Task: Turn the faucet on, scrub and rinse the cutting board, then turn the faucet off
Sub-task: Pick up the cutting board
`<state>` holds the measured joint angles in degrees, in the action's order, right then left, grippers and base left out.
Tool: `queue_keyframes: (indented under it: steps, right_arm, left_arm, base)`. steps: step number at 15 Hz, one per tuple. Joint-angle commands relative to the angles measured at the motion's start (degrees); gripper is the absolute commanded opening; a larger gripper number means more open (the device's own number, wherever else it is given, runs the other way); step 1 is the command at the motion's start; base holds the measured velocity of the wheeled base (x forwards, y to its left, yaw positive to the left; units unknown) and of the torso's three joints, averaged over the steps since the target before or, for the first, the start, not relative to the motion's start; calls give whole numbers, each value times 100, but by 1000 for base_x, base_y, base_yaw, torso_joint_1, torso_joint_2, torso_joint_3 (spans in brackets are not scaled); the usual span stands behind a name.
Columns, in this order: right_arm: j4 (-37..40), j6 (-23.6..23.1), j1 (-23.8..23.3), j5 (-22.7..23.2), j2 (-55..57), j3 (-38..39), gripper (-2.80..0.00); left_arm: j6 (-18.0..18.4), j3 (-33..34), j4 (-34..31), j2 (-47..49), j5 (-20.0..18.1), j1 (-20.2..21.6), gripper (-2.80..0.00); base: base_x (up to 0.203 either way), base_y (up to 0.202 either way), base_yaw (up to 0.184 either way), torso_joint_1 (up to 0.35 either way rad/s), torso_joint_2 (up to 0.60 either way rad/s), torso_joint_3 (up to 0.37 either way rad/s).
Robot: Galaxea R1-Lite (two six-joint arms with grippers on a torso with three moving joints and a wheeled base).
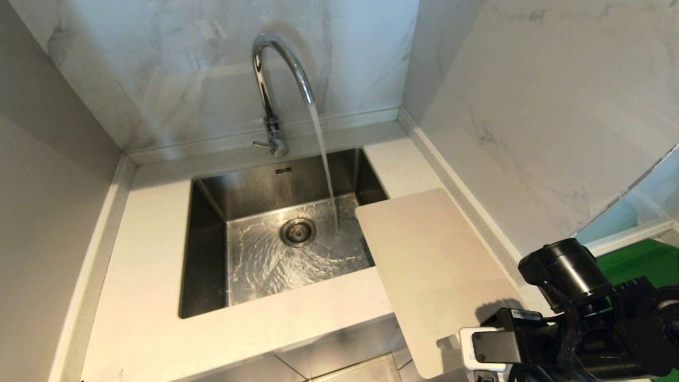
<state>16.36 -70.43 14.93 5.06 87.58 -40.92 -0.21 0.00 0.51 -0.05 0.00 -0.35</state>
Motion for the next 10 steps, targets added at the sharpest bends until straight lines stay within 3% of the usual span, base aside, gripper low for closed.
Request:
queue_keyframes:
  steps: [1, 10]
  right_arm:
    - [-1, -33, 1, 19, 169, -28, 0]
    - [-186, -41, 175, 30, 549, -35, 0]
  left_arm:
    - [-6, 9, 2, 5, 0, 0, -280]
    - [-6, 9, 2, 3, 0, 0, -280]
  base:
    - [0, 0, 0, 0, 0, 0]
    - [0, 0, 0, 0, 0, 0]
